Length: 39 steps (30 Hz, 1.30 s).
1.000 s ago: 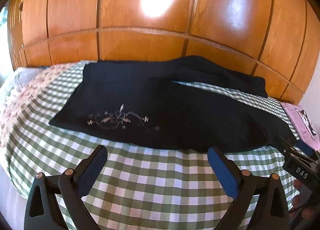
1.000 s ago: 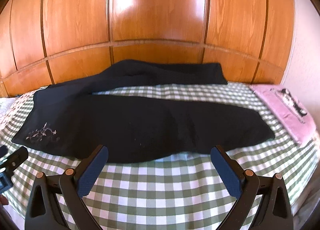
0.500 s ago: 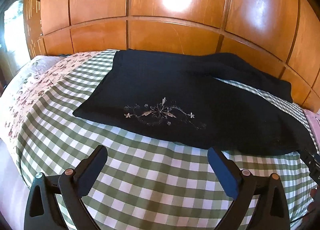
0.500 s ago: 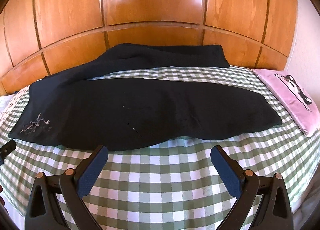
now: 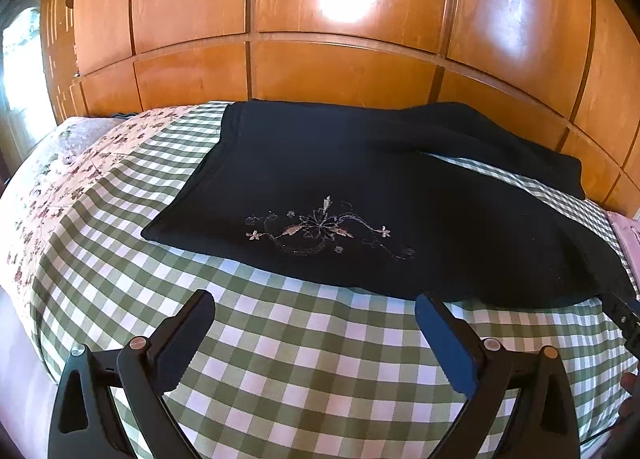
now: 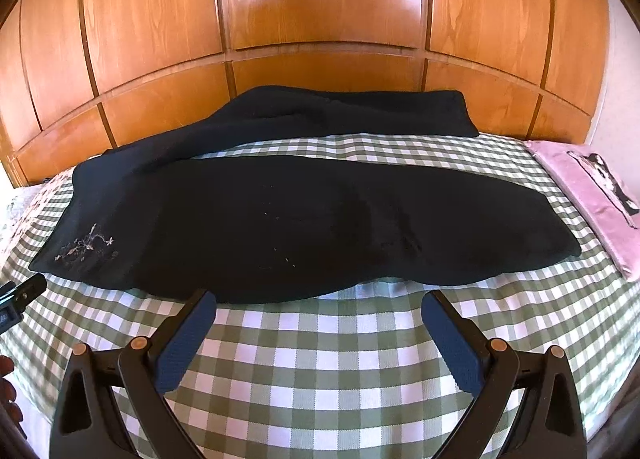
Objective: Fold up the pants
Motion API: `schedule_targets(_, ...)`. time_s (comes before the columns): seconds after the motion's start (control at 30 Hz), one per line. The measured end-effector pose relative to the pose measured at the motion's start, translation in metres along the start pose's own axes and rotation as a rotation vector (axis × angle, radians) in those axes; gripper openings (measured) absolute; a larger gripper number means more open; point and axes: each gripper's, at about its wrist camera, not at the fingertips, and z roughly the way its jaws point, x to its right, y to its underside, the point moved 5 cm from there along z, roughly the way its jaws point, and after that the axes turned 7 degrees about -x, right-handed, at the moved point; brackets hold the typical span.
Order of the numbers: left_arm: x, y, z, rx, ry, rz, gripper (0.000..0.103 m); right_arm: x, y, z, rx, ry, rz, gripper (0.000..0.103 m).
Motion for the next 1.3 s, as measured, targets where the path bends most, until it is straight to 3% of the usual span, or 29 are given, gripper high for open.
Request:
schedule_targets(0.13, -0.006, -0.001, 0.014, -0.05, 0.066, -0.025, 0.102, 0.013, 0.0, 0.005, -0.035, -0.037, 0.023, 0.103)
schedule_targets(0.27, -0.029, -0.01, 0.042, -0.128, 0.167, -0.131, 0.102, 0.046, 0.002, 0.011, -0.08, -0.131, 0.127, 0.102)
schedule_targets(0.4, -0.058, -0.027, 0.068, -0.16, 0.201, -0.214, 0.102, 0.113, 0.009, 0.019, -0.101, -0.216, 0.344, 0.09)
schedule_targets(0.57, -0.084, -0.046, 0.092, -0.193, 0.233, -0.314, 0.1, 0.192, 0.019, 0.033, -0.096, -0.233, 0.592, 0.08)
schedule_targets(0.63, -0.09, -0.053, 0.099, -0.192, 0.219, -0.341, 0.09, 0.216, 0.019, 0.045, -0.082, -0.268, 0.677, 0.07)
schedule_targets(0.73, -0.098, -0.063, 0.105, -0.185, 0.207, -0.388, 0.065, 0.245, 0.008, 0.059, -0.044, -0.304, 0.796, 0.065)
schedule_targets(0.8, -0.107, -0.066, 0.111, -0.207, 0.168, -0.428, 0.023, 0.257, -0.003, 0.07, -0.035, -0.302, 0.843, 0.061)
schedule_targets(0.87, -0.114, -0.069, 0.115, -0.222, 0.201, -0.472, 0.01, 0.264, -0.013, 0.08, -0.041, -0.285, 0.861, 0.049)
schedule_targets(0.9, -0.118, -0.07, 0.114, -0.221, 0.209, -0.488, 0.008, 0.266, -0.017, 0.085, -0.054, -0.264, 0.86, 0.033)
schedule_targets(0.97, -0.121, -0.071, 0.108, -0.212, 0.218, -0.486, 0.007, 0.274, -0.019, 0.095, -0.065, -0.249, 0.846, 0.022)
schedule_targets(1.17, -0.114, -0.069, 0.069, -0.155, 0.211, -0.401, 0.006, 0.281, -0.033, 0.086, -0.07, -0.183, 0.744, 0.015)
schedule_targets(1.3, -0.118, -0.06, 0.043, -0.144, 0.208, -0.363, 0.006, 0.286, -0.025, 0.062, -0.06, -0.163, 0.723, 0.015)
